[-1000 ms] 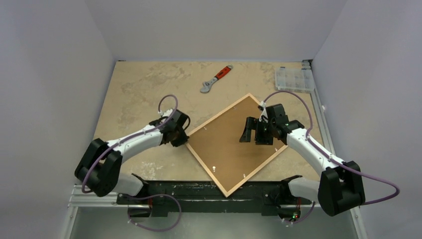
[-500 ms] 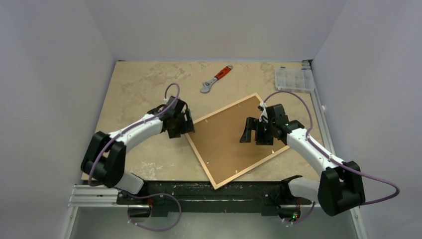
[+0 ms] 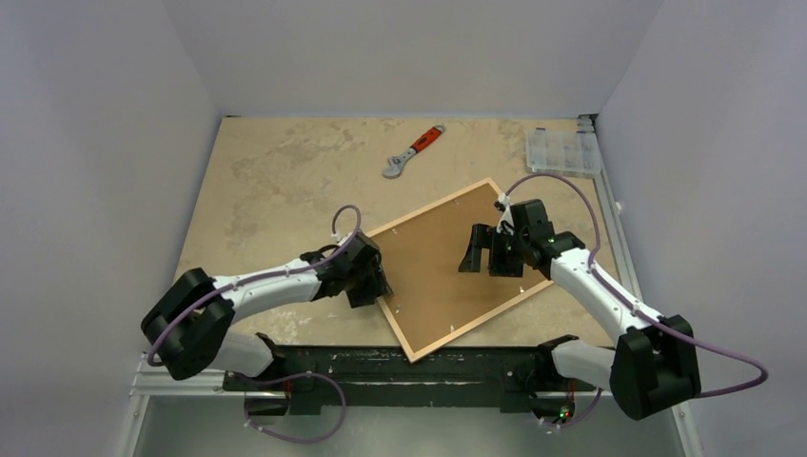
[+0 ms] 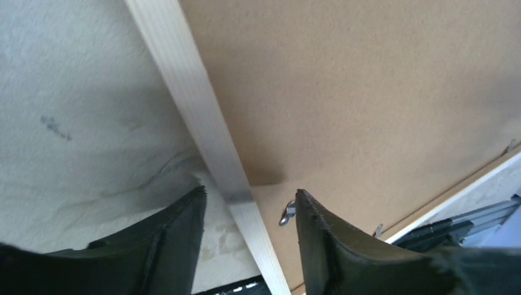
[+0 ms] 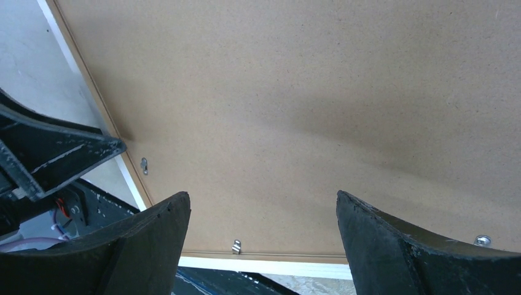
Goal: Put the photo into the frame
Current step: Adjust the photo frame at the center of the board.
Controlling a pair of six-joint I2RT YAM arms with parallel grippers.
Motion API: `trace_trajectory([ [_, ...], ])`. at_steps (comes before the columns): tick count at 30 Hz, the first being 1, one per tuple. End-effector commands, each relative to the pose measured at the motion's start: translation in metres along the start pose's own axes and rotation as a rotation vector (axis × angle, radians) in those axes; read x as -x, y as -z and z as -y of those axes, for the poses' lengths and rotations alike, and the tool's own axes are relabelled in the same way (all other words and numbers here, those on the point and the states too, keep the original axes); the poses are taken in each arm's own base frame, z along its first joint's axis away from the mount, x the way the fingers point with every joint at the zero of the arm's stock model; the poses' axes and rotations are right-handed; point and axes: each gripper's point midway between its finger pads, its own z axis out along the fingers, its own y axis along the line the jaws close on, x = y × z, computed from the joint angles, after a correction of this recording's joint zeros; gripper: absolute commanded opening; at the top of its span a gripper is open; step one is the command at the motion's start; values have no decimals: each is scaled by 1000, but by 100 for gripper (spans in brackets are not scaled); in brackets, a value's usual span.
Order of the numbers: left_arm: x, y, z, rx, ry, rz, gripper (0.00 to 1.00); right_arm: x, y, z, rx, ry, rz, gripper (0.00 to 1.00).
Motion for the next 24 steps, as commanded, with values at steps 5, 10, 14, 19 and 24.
trace_trajectory([
  [5,29,-11,-10,216,-85,56,13,2,7,-4,19,13,26,87],
  [10,67,-1,-26,284,-182,63,0,4,7,-2,6,15,32,86],
  [14,95,3,-42,313,-288,51,0,8,8,-2,-4,20,37,86],
  [19,108,-2,-59,354,-346,15,0,15,9,3,-44,18,59,86],
  [24,107,2,-57,315,-306,21,47,31,13,18,-155,14,108,89],
])
